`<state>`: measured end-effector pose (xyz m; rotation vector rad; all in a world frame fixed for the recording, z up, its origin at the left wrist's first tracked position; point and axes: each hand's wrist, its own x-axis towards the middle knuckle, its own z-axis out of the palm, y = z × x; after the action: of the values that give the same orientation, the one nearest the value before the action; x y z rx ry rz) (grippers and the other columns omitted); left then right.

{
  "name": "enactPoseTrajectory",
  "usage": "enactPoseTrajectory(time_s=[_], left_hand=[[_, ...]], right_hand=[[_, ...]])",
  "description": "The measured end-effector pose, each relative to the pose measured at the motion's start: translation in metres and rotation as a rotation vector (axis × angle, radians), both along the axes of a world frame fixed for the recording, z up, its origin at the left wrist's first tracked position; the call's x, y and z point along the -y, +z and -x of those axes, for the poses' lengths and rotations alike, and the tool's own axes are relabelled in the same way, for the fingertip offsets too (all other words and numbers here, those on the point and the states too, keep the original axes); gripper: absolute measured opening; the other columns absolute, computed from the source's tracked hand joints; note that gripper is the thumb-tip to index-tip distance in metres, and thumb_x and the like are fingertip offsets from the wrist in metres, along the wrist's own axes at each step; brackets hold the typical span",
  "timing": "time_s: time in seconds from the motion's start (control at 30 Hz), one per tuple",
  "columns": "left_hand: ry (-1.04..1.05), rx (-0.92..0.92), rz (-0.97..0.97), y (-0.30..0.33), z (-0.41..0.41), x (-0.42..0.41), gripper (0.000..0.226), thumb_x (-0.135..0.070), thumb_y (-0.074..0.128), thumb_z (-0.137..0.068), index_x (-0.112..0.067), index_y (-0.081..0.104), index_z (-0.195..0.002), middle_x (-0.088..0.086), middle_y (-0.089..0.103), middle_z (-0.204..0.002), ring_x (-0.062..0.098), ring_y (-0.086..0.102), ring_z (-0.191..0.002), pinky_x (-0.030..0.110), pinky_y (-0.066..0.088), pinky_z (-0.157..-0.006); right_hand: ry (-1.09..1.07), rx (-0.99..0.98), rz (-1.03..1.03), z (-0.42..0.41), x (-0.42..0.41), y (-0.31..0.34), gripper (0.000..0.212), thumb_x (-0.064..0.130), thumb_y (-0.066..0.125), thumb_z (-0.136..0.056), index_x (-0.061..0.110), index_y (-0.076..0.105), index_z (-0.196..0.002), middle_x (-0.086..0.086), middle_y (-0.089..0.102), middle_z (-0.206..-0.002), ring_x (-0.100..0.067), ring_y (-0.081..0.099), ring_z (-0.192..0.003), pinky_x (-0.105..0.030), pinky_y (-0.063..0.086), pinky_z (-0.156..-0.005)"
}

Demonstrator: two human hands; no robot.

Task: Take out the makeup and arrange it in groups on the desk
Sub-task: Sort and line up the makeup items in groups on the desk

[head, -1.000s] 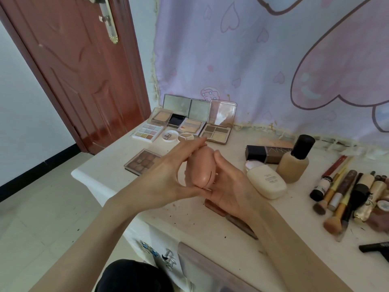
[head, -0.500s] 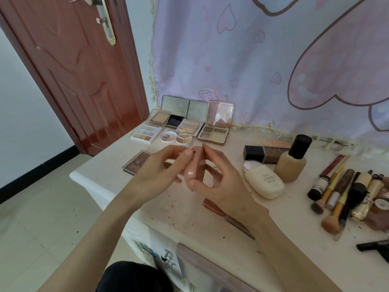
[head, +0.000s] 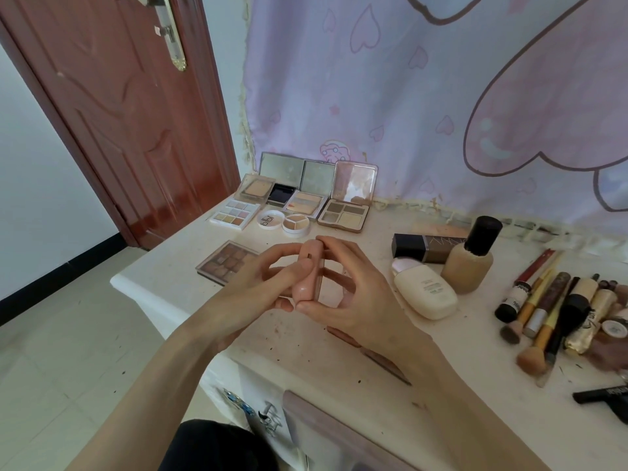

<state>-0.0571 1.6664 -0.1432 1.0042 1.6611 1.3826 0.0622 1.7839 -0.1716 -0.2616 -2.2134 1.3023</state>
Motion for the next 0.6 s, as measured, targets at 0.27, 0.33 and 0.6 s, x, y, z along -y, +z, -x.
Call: enactPoseTrajectory(time_s=[0.27,0.33,0.6], left_hand=[[0.033,0.043,-0.017,-0.0044,0.0038,0.0048,0.047,-0.046,0.058,-0.076,-0.018,0.063,-0.113,0.015,0.067,-0.102,0.027,0.065,-0.091,0.038,0.054,-0.083],[0.044,0.104,-0.026,-0.0052,0.0064,0.0062,0.044,-0.040,0.050,-0.085,-0.007,0.062,-0.112,0.026,0.062,-0.106,0.031,0.062,-0.089,0.036,0.053,-0.080],[0.078,0.105,0.012,0.0010,0.0106,0.0033,0.050,-0.044,0.047,-0.084,-0.004,0.062,-0.111,0.020,0.068,-0.101,0.026,0.067,-0.089,0.033,0.056,-0.077]], right_hand=[[0.047,-0.007,0.111,-0.0005,0.0010,0.0026,0.067,0.033,0.080,-0.062,0.029,0.051,-0.122,0.012,0.049,-0.123,-0.002,0.047,-0.119,-0.017,0.047,-0.092],[0.042,-0.025,0.153,-0.0013,0.0014,0.0040,0.065,0.030,0.081,-0.063,0.039,0.048,-0.118,0.016,0.049,-0.123,-0.001,0.046,-0.120,-0.019,0.048,-0.092],[0.071,-0.044,0.391,0.0000,-0.0013,0.0008,0.065,0.005,0.076,-0.074,0.023,0.045,-0.129,0.010,0.050,-0.129,-0.002,0.048,-0.122,-0.017,0.049,-0.088]])
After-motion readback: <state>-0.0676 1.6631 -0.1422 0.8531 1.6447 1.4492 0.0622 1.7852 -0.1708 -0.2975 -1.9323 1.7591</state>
